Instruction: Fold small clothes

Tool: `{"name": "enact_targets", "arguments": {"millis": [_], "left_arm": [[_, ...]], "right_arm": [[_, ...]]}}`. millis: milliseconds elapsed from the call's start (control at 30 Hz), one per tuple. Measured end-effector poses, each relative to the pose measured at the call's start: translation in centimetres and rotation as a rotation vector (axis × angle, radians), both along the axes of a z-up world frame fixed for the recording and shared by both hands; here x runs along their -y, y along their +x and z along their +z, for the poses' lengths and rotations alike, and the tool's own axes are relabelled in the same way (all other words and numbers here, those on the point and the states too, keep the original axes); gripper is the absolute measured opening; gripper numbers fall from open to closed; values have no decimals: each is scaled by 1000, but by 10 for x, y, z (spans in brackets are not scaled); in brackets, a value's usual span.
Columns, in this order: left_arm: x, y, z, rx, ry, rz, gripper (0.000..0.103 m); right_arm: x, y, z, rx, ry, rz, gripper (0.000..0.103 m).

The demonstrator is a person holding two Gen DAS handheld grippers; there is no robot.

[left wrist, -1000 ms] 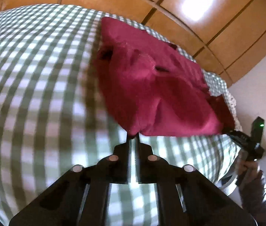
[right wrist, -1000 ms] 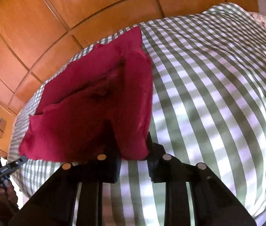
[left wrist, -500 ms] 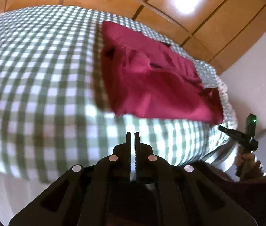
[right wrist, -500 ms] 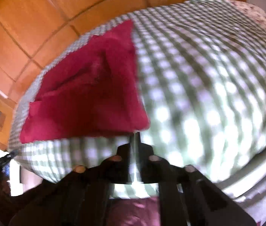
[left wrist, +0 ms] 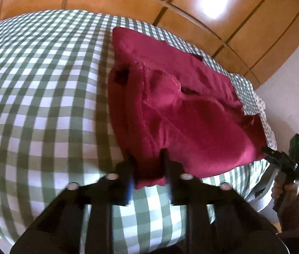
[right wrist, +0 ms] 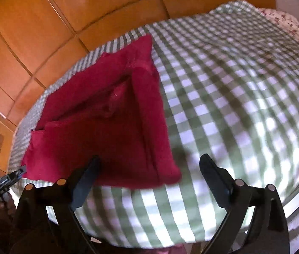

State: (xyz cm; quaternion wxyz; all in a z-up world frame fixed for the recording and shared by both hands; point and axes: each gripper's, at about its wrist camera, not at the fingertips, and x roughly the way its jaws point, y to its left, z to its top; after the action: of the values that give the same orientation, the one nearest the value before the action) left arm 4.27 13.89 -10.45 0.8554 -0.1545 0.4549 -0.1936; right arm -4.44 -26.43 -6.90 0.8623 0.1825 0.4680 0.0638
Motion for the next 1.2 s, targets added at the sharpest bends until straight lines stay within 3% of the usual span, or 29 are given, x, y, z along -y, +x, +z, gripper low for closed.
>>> {"name": "enact_targets", "arguments": {"millis": [33,67,167,333,400,433,467,500,567,733,800,833,867,900,967,1200], "left_arm": [[-1,-3,1,4,8,1,11],[-4,-8,2,8,7,-2,9],[-12,-29,3,4,-11,-11,8],[-8,-66,-7,-64,-12,-59,8],[-9,-73,-9,-86,5,-69,11],[-11,-73,-8,-93,15,-61,15],[-14,-70,-5,-91,19,-46,31],[-19,-66,0,-75,21,-24,53],[-27,-55,12,-16,7,35,66],[-15,-20,33,70,3,8,66],[-2,-7,31,76,24,-29,66],[4,-2,26,69,32,-47,65],[7,2,23,56,40,-63,52],[12,6,18,41,56,-76,29],[14,6,12,36,83,-81,13],[-11,-15,46,140,4,-34,10]], "right_arm": [[-3,0,-3,-15,-37,10,40],[-7,-2,0,-4,-68,27,31],[-7,-18,9,5,-62,71,23],[-2,-53,5,-53,-68,117,23],[2,-61,4,-67,-65,111,32],[5,-62,7,-57,-79,89,44],[10,-59,10,-38,-87,70,56],[14,-56,18,-7,-94,43,60],[15,-48,28,38,-112,18,68],[-3,-14,36,99,-226,35,69],[-12,-4,31,82,-257,66,58],[-18,1,27,63,-267,85,43],[-19,2,23,55,-270,93,26],[-22,2,23,46,-275,104,20],[-23,-4,27,58,-270,110,9],[-9,-2,82,178,-165,94,8]]}}
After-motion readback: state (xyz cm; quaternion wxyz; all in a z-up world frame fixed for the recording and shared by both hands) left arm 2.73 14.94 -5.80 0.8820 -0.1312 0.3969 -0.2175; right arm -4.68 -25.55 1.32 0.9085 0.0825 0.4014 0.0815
